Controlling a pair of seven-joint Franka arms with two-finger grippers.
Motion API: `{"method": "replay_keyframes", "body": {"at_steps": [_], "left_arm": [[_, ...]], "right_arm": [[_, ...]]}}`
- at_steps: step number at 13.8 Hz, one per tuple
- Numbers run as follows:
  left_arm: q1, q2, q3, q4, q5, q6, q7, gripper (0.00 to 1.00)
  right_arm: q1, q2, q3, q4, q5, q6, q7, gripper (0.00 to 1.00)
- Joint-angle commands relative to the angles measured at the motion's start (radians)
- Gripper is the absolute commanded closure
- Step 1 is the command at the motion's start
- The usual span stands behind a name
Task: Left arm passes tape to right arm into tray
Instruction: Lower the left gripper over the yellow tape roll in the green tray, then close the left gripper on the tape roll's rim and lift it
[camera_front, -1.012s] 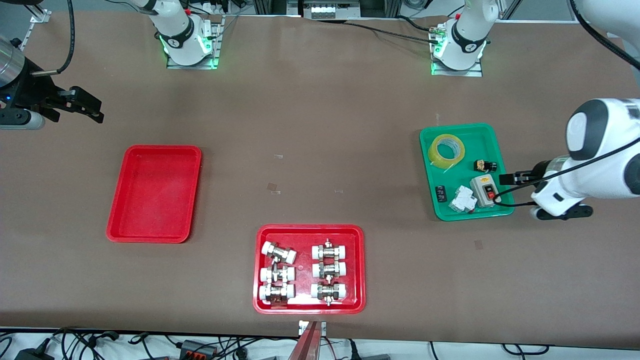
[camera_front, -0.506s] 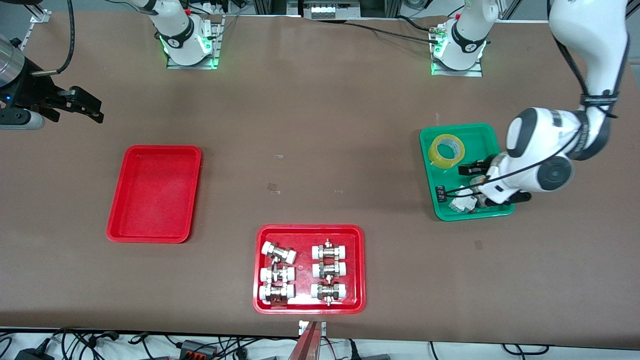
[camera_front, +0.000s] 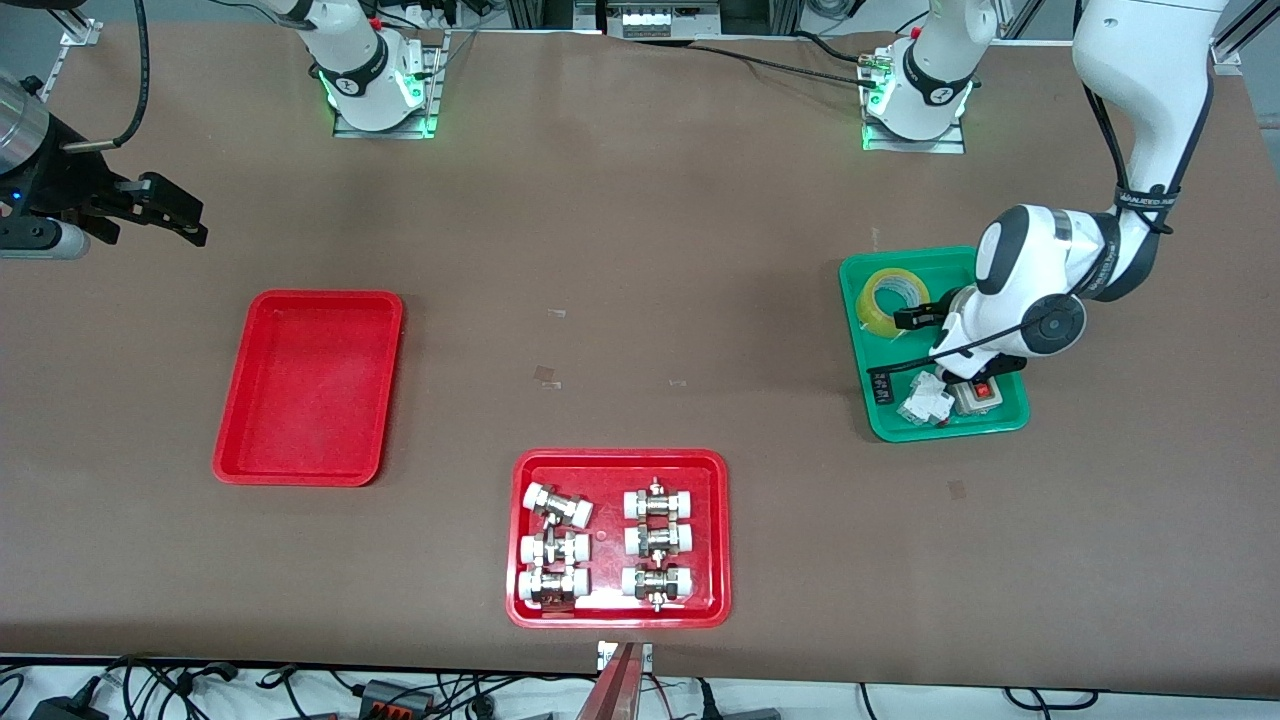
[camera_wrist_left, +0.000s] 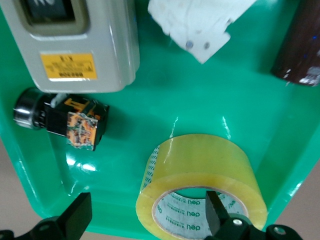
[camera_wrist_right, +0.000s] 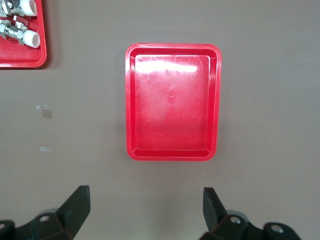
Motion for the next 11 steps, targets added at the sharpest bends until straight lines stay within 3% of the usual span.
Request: {"method": "replay_keyframes", "body": {"at_steps": [1,4,5,7,9,11], "left_arm": [[0.008,-0.038,-0.009,-0.054,0.014,0.024,-0.019,0.00],[0.007,-0.011,-0.011,-0.070,0.014,0.024,-0.070,0.00],[0.015,-0.010,-0.011,-0.070,0.014,0.043,-0.082,0.06],[0.018,-0.012,-0.009,-0.067,0.014,0.048,-0.105,0.41],[0.016,-0.013,-0.011,-0.062,0.014,0.045,-0.143,0.82],[0.016,-0.021,-0.011,-0.059,0.014,0.045,-0.145,0.99]], "right_arm": [[-0.013,-0.012,0.012,-0.008,-0.009,0.000,0.009,0.00],[-0.013,-0.012,0.012,-0.011,-0.008,0.000,0.009,0.00],[-0.013,-0.012,0.012,-0.011,-0.008,0.001,0.009,0.00],[-0.013,-0.012,0.012,-0.011,-0.009,0.001,0.009,0.00],[-0.013,-0.012,0.012,-0.011,-0.008,0.001,0.009,0.00],[-0.013,-0.010,0.012,-0.011,-0.008,0.001,0.009,0.00]]}}
